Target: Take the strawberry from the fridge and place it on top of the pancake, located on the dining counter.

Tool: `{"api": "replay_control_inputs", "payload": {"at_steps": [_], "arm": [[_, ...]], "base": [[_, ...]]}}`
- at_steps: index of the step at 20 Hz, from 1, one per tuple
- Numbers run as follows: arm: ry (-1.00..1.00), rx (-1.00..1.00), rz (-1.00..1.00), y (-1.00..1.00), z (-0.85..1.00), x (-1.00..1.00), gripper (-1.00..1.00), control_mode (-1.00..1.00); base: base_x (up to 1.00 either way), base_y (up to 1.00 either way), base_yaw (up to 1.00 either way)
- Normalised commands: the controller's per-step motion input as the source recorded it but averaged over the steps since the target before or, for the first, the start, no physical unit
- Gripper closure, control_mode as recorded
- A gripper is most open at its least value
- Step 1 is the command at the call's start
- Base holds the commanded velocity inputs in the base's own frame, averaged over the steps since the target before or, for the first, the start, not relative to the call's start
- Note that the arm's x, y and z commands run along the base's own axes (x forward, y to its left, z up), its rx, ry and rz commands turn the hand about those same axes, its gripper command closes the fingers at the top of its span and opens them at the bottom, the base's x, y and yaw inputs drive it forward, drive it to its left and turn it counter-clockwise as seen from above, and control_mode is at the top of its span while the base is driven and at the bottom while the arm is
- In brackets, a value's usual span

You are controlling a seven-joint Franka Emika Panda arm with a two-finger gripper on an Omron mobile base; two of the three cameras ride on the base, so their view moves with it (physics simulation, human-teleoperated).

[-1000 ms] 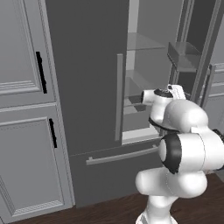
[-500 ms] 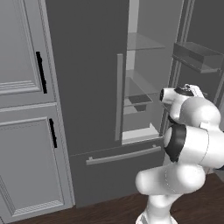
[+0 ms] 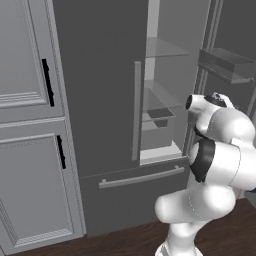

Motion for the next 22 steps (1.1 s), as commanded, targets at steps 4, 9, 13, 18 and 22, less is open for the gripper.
{"api": "replay_control_inputs", "payload": {"at_steps": [4,9,13,18,22], "arm": [[0.0,0.0,0.04,0.49,0.0,-0.11,-1.0,-1.0],[0.0,0.0,0.03,0.93,0.0,-0.09,-1.0,-1.0],[0.0,0.03,0.03,1.0,0.0,-0.02,-1.0,-1.0],[0.0,0.14,0.03,1.0,0.0,0.0,-1.0,-1.0],[0.0,0.22,-0.08,1.0,-0.3,0.27,-1.0,-1.0]], "base": [[0.0,0.0,0.0],[0.0,0.0,0.0],[0.0,0.0,0.0],[0.0,0.0,0.0],[0.0,0.0,0.0]]}}
